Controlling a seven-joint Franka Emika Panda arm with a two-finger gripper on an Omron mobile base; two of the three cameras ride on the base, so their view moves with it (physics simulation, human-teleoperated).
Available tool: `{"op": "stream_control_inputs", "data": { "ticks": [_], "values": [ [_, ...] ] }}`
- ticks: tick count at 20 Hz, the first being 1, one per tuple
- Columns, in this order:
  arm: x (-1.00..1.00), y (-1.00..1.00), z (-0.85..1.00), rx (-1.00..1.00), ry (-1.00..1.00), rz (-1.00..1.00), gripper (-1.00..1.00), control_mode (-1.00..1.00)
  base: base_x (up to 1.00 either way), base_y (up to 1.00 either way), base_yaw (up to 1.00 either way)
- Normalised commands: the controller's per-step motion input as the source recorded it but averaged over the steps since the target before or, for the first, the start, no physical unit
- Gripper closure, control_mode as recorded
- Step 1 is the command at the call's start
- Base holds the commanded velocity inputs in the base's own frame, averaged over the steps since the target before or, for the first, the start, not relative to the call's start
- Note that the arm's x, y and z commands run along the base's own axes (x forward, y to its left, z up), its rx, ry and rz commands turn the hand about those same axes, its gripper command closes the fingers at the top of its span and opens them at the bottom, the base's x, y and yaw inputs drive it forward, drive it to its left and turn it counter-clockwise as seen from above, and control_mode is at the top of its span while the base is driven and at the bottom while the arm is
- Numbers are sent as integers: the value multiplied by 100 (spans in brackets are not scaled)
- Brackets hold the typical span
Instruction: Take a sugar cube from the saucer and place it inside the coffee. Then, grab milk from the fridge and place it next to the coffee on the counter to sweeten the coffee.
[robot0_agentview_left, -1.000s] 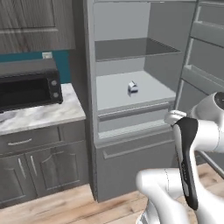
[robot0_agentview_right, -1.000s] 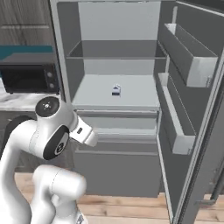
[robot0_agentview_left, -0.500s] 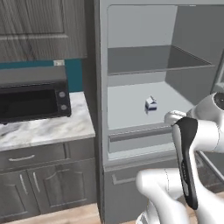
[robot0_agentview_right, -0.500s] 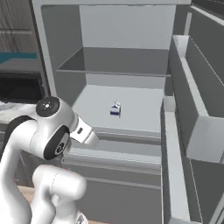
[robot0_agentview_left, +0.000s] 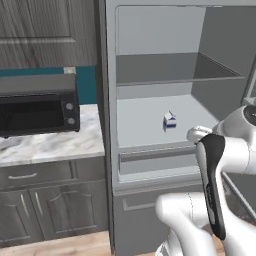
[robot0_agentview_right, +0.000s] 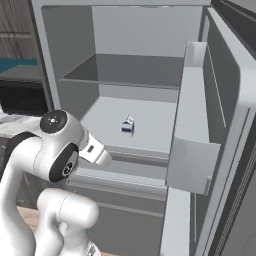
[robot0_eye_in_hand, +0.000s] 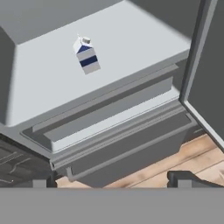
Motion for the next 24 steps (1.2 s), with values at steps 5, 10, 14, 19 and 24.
{"op": "stream_control_inputs", "data": {
  "ticks": [5,10,14,19,24],
  "values": [
    [18,0,8,0,0,0,-100,-100,19,0,0],
    [54,-1,29,0,1,-1,-100,-100,0,0,0],
    [26,-5,6,-2,0,3,-100,-100,0,0,0],
    [30,-2,-37,-10,0,7,-100,-100,0,0,0],
    [73,0,-28,-8,4,5,-100,-100,0,0,0]
  ]
}}
